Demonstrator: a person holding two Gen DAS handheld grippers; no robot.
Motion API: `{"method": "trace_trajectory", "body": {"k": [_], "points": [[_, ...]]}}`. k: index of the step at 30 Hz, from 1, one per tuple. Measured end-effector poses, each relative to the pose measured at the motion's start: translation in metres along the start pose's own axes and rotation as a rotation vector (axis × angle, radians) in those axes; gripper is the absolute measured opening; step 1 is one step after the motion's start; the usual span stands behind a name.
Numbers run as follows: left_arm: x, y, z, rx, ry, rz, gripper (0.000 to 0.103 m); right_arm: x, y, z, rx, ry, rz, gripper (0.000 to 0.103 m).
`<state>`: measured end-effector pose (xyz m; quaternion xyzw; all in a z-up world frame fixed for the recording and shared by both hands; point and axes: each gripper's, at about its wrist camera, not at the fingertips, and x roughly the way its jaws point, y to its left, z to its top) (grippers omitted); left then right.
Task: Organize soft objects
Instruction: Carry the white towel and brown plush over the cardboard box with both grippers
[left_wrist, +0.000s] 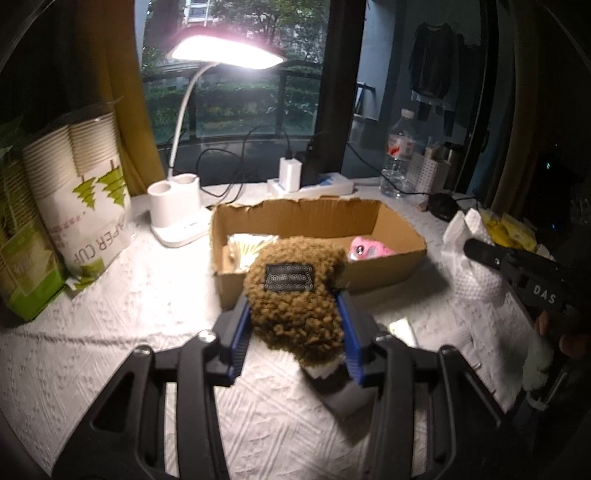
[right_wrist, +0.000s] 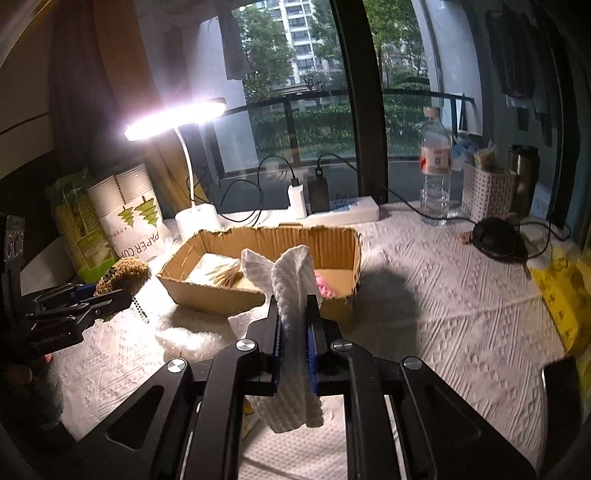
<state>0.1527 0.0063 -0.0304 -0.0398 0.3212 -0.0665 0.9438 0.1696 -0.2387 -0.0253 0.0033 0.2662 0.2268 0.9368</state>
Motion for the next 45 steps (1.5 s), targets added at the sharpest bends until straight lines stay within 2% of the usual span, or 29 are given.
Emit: {"method": "trace_trajectory", "body": {"k": [10, 25, 36, 45], "points": [[0.016, -0.011, 0.03, -0.003, -0.019, -0.005, 0.044, 0.016, -0.015, 0.023, -0.011, -0.011, 0.02, 0.012], [0.056, -0.015, 0.06, -0.026, 0.014, 0.04, 0.044, 0.061, -0.028, 0.052, 0.015, 0.022, 0.136, 0.012], [0.097, -0.023, 0.059, -0.028, 0.082, 0.081, 0.044, 0.1, -0.054, 0.048, 0.057, 0.076, 0.136, 0.012], [0.124, -0.023, 0.049, -0.044, 0.172, 0.109, 0.044, 0.125, -0.06, 0.036, 0.07, 0.149, 0.125, 0.012]]}}
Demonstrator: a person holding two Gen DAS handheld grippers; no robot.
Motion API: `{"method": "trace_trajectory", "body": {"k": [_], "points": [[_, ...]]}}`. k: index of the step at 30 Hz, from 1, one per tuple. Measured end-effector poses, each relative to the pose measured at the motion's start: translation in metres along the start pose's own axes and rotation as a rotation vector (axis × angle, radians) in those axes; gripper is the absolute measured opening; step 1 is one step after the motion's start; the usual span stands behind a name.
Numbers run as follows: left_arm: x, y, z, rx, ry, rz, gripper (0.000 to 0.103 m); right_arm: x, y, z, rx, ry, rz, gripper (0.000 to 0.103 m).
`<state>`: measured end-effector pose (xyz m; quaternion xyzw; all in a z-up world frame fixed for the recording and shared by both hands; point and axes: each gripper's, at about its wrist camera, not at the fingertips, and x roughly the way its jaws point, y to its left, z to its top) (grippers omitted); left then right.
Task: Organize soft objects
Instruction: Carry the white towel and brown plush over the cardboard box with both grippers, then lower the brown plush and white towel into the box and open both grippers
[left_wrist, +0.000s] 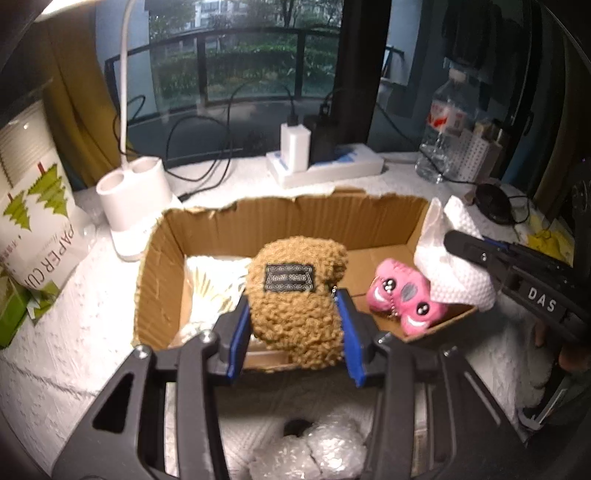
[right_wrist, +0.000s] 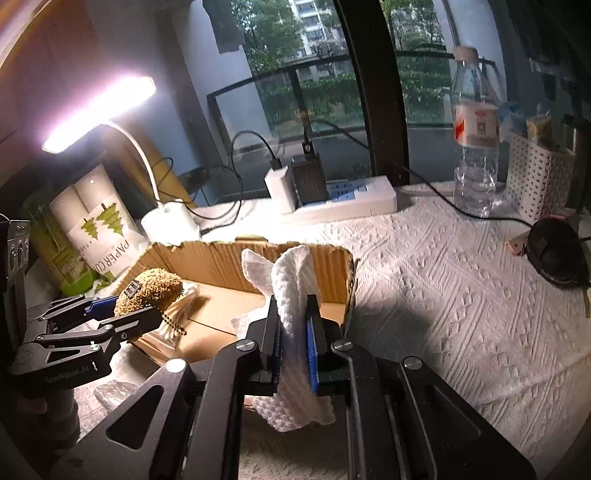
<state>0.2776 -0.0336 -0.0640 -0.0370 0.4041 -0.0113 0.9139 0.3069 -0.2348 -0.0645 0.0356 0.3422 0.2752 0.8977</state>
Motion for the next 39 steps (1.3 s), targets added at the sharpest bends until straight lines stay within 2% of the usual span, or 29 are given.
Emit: {"method": "trace_trajectory", "body": {"k": [8, 15, 17, 19, 21, 23, 24, 26, 31, 33, 39], "points": [[0.017, 0.007, 0.0, 0.0, 0.035, -0.004, 0.046, 0.012, 0.0, -0.003, -0.01, 0.023, -0.038, 0.012], [0.025, 0.012, -0.001, -0.014, 0.055, -0.063, 0.048, 0.016, 0.007, -0.006, -0.027, 0.029, -0.093, 0.012], [0.027, 0.013, 0.001, -0.02, 0.078, -0.074, 0.051, 0.018, 0.009, -0.004, -0.024, 0.044, -0.107, 0.013], [0.03, 0.012, 0.005, -0.025, 0.116, -0.083, 0.052, 0.02, 0.01, 0.0, -0.011, 0.072, -0.119, 0.016], [0.029, 0.012, 0.007, -0.023, 0.135, -0.088, 0.053, 0.022, 0.013, 0.004, -0.006, 0.095, -0.121, 0.029], [0.027, 0.012, 0.01, -0.028, 0.142, -0.101, 0.055, 0.025, 0.02, 0.006, -0.023, 0.127, -0.138, 0.034], [0.024, 0.012, 0.011, -0.025, 0.136, -0.105, 0.056, 0.024, 0.023, 0.006, -0.036, 0.132, -0.148, 0.039], [0.017, 0.012, 0.01, -0.019, 0.111, -0.113, 0.07, 0.019, 0.029, 0.005, -0.051, 0.121, -0.163, 0.044], [-0.009, 0.013, -0.003, -0.01, -0.02, -0.113, 0.074, 0.001, 0.044, 0.001, -0.104, 0.041, -0.197, 0.049], [-0.013, 0.015, -0.005, -0.027, -0.004, -0.114, 0.074, -0.005, 0.049, 0.002, -0.086, 0.029, -0.202, 0.049], [-0.044, 0.018, -0.012, -0.056, -0.067, -0.086, 0.075, -0.02, 0.063, -0.009, -0.069, 0.015, -0.164, 0.049]]}}
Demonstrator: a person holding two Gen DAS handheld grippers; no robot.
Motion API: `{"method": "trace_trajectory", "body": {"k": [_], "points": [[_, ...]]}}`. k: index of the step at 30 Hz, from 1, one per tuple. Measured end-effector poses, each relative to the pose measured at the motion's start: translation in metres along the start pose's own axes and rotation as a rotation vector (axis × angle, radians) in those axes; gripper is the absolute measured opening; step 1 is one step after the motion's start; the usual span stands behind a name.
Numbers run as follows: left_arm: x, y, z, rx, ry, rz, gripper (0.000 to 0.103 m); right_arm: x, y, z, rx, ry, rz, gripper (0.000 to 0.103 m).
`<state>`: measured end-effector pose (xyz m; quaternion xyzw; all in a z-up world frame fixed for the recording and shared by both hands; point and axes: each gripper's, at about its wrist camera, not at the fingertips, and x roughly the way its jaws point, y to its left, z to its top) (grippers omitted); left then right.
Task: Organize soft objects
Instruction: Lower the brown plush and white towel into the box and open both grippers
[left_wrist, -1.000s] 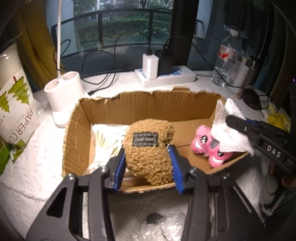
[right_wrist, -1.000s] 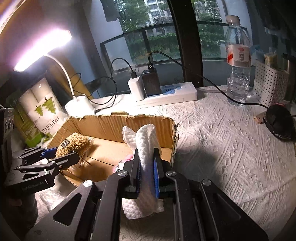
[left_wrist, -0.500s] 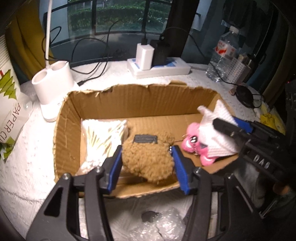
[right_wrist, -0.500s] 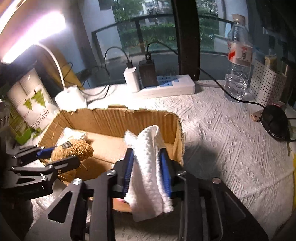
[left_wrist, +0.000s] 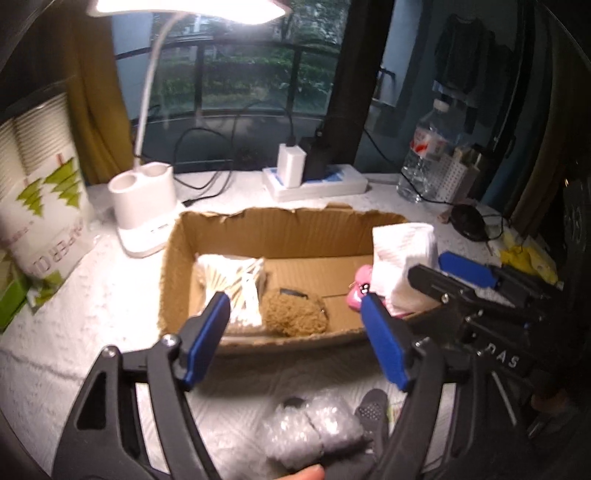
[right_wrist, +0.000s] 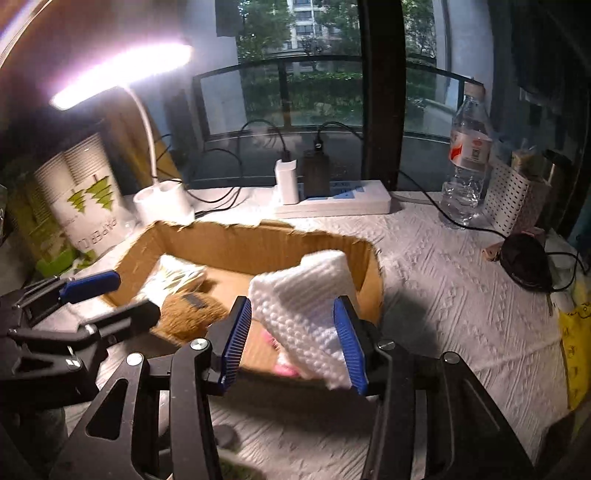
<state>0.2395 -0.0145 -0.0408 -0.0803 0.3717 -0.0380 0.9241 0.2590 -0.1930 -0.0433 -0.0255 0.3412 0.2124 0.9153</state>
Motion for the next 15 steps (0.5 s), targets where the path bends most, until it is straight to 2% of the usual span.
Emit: {"method": "trace_trajectory", "body": {"k": [10, 15], "points": [[-0.033, -0.001, -0.009, -0.001, -0.031, 0.031, 0.075, -0.028, 0.01, -0.016, 0.004, -0.02, 0.032, 0.049], [-0.048, -0.006, -0.015, 0.009, -0.03, 0.015, 0.075, -0.045, 0.012, -0.022, 0.019, -0.03, 0.023, 0.049]]}}
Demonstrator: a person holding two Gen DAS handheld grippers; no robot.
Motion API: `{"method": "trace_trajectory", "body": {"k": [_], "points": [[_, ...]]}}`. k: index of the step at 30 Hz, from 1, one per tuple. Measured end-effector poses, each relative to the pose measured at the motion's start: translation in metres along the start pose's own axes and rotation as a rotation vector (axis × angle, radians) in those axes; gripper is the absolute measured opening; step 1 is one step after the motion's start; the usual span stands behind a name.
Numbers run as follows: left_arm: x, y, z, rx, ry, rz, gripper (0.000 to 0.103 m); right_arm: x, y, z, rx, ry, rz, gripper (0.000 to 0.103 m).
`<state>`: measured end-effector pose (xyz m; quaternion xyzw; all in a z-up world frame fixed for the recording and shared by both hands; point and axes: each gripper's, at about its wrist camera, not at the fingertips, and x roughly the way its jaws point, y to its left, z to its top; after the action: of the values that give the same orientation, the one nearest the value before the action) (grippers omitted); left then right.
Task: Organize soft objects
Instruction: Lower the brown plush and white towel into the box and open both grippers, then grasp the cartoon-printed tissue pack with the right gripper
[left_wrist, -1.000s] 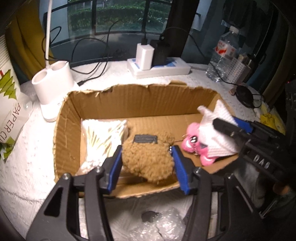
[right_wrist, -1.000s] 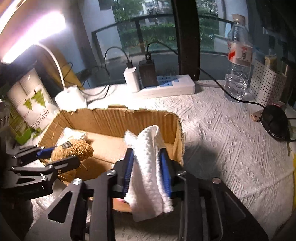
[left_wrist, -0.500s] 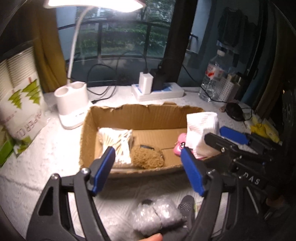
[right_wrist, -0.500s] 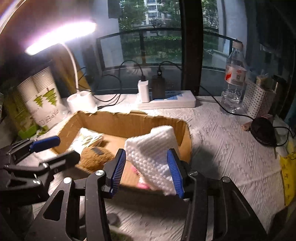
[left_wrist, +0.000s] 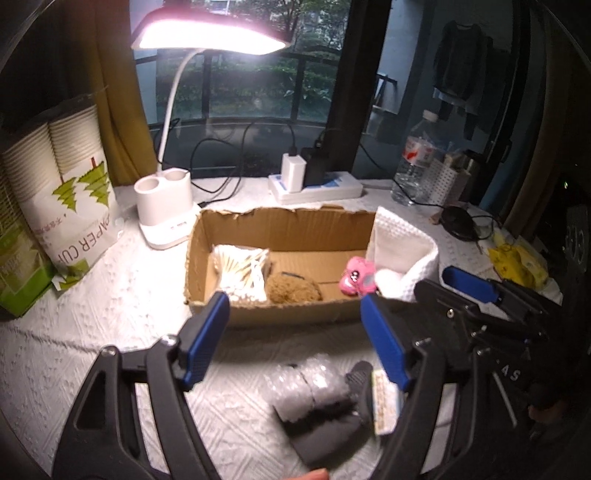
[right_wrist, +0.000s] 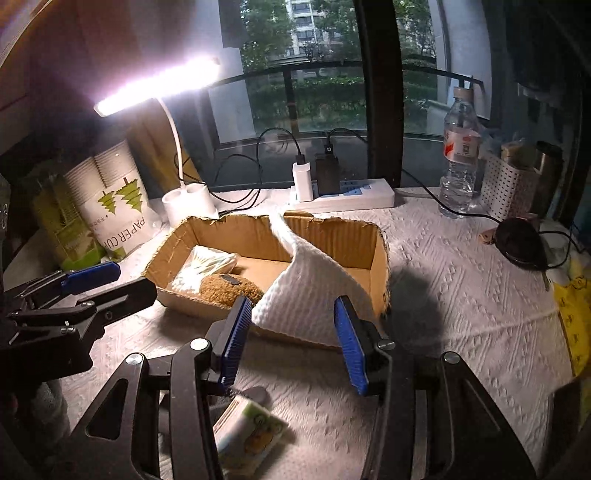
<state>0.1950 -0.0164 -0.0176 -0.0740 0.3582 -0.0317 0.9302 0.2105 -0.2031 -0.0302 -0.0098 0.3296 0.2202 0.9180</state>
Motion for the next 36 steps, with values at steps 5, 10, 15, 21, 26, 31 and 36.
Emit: {"method": "trace_trajectory", "body": {"k": [5, 10, 15, 21, 26, 31, 36], "points": [[-0.011, -0.004, -0.007, 0.007, -0.006, 0.001, 0.075, -0.016, 0.001, -0.006, -0.003, -0.011, -0.016, 0.052], [-0.015, -0.005, -0.011, 0.012, -0.014, 0.003, 0.075, -0.023, -0.002, -0.008, 0.001, -0.032, -0.022, 0.06], [-0.014, 0.0, -0.013, 0.001, -0.009, 0.014, 0.077, -0.017, -0.007, -0.006, 0.019, -0.028, -0.026, 0.06], [-0.004, 0.005, -0.014, -0.011, 0.007, 0.023, 0.079, -0.01, -0.013, -0.003, 0.031, -0.02, -0.026, 0.06], [0.003, 0.004, -0.017, -0.008, 0.018, 0.019, 0.079, -0.01, -0.013, -0.003, 0.026, -0.015, -0.03, 0.06], [0.0, 0.0, -0.022, 0.002, 0.015, 0.008, 0.079, -0.023, -0.009, -0.009, 0.024, -0.022, -0.033, 0.06], [-0.008, -0.004, -0.03, 0.018, 0.013, -0.011, 0.079, -0.043, 0.0, -0.02, 0.013, -0.034, -0.042, 0.06]]}}
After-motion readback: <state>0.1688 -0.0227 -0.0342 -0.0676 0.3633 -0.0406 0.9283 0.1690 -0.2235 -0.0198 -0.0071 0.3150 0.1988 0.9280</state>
